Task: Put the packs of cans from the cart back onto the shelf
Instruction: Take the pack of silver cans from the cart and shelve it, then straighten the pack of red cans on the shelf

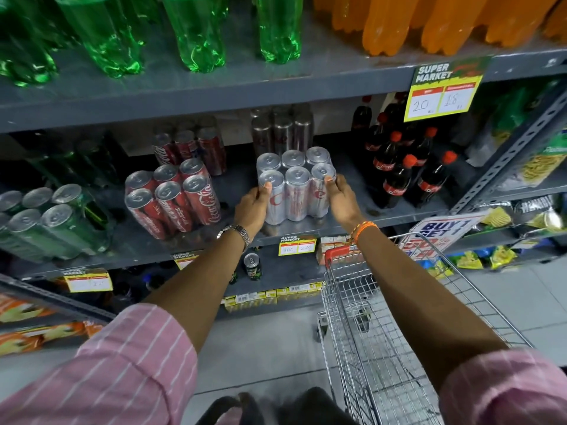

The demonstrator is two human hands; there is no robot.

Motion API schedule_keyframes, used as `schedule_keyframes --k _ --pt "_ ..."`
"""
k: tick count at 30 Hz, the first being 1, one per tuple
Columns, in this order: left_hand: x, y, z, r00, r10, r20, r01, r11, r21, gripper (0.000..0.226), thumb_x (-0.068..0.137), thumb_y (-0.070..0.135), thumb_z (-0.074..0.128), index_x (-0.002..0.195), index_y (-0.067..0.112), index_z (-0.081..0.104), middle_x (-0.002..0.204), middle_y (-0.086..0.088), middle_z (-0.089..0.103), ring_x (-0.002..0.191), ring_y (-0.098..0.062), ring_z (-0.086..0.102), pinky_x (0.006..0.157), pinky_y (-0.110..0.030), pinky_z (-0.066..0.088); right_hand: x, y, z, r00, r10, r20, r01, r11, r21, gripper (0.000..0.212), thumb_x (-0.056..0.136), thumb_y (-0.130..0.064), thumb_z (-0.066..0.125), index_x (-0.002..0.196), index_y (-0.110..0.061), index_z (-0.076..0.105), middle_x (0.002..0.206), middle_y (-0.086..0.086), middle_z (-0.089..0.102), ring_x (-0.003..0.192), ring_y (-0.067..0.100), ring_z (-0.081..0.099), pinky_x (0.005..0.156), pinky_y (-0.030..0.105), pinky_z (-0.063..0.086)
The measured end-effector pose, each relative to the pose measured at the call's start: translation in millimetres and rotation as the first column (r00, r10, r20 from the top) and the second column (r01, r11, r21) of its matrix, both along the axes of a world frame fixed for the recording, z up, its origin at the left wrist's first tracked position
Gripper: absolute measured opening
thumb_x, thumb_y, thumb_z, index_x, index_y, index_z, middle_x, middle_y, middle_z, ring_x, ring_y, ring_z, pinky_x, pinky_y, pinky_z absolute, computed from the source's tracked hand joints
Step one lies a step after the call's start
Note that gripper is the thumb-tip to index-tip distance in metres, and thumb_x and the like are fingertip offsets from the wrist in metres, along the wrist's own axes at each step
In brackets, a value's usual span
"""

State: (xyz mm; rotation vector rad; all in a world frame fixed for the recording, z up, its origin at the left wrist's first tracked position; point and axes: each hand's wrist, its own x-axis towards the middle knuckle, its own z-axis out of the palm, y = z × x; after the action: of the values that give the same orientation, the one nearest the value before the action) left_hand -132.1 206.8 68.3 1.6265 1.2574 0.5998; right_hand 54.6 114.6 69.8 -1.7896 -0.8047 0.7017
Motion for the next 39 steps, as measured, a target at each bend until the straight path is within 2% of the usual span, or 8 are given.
schedule_keyframes --k 6,14,25,29,32,34,36,39 --pt "5 2 0 0.998 -0.014 -0.068 0.016 1.0 0.026 0.062 0.098 0.058 0.033 0.122 0.01 0.063 0.122 -0.015 0.068 0.114 -0.034 0.061 0.1 -0.044 0.048 -7 -2 0 0.999 -0.034 0.024 0.033 0.999 0.012 0.039 0.106 -0.041 0.039 0.126 -0.011 0.054 0.113 -0.003 0.058 0.106 0.016 0.054 0.091 0.028 0.036" --pt "5 2 2 0.994 -0.028 -0.108 0.031 0.999 0.03 0.058 0.101 0.053 0.033 0.123 0.007 0.062 0.124 -0.018 0.067 0.117 -0.035 0.06 0.1 -0.042 0.047 -6 -5 1 0.999 -0.019 0.039 0.018 1.0 0.019 0.047 0.106 -0.037 0.039 0.137 -0.003 0.048 0.117 -0.003 0.053 0.11 0.011 0.049 0.098 0.027 0.036" --pt "-10 4 10 0.987 -0.086 -0.135 0.084 0.996 -0.021 0.059 0.096 0.059 0.039 0.138 0.02 0.053 0.138 -0.008 0.061 0.128 -0.029 0.055 0.107 -0.036 0.042 -11 -1 3 0.997 -0.077 -0.031 0.077 0.997 -0.008 0.039 0.104 -0.039 0.044 0.133 -0.013 0.05 0.129 0.005 0.061 0.125 0.03 0.058 0.107 0.041 0.045" --pt "-52 -8 27 0.997 0.043 0.058 -0.056 0.97 0.236 0.04 0.096 0.028 0.058 0.132 0.01 0.06 0.125 -0.011 0.069 0.114 -0.024 0.065 0.101 -0.035 0.049 -54 6 16 0.92 -0.392 0.025 0.38 0.905 0.192 0.052 0.094 -0.021 0.052 0.142 -0.005 0.045 0.144 0.016 0.052 0.136 0.03 0.046 0.115 0.047 0.038" --pt "-105 -7 40 0.956 0.246 0.157 -0.292 0.802 0.522 0.024 0.089 0.015 0.059 0.11 0.013 0.071 0.092 -0.003 0.072 0.087 -0.019 0.066 0.081 -0.034 0.051 -110 18 31 0.795 -0.52 0.312 0.37 0.824 0.429 0.045 0.078 -0.017 0.051 0.122 -0.012 0.055 0.122 0.011 0.058 0.115 0.018 0.043 0.104 0.026 0.032" --pt "-137 4 44 0.901 0.377 0.215 -0.429 0.692 0.58 0.025 0.084 0.012 0.057 0.104 0.011 0.072 0.095 -0.004 0.069 0.091 -0.021 0.064 0.082 -0.034 0.049 -146 40 37 0.809 -0.422 0.409 0.19 0.846 0.498 0.036 0.076 -0.013 0.054 0.112 -0.013 0.059 0.115 0.007 0.06 0.109 0.018 0.047 0.099 0.024 0.034" --pt "-160 18 42 0.83 0.489 0.27 -0.551 0.636 0.541 0.029 0.082 0.012 0.056 0.105 0.005 0.072 0.108 -0.015 0.067 0.098 -0.03 0.063 0.083 -0.032 0.047 -174 65 35 0.905 -0.227 0.36 0.04 0.887 0.46 0.031 0.08 -0.004 0.056 0.11 -0.008 0.063 0.113 0.007 0.062 0.11 0.024 0.054 0.104 0.037 0.042" --pt "-189 42 32 0.783 0.595 0.183 -0.61 0.674 0.418 0.034 0.091 0.015 0.056 0.122 0.008 0.066 0.124 -0.02 0.058 0.109 -0.036 0.057 0.087 -0.035 0.044 -200 101 31 0.983 0.05 0.177 -0.084 0.979 0.188 0.033 0.091 -0.005 0.058 0.123 -0.005 0.063 0.11 0.02 0.061 0.108 0.036 0.057 0.103 0.048 0.045"
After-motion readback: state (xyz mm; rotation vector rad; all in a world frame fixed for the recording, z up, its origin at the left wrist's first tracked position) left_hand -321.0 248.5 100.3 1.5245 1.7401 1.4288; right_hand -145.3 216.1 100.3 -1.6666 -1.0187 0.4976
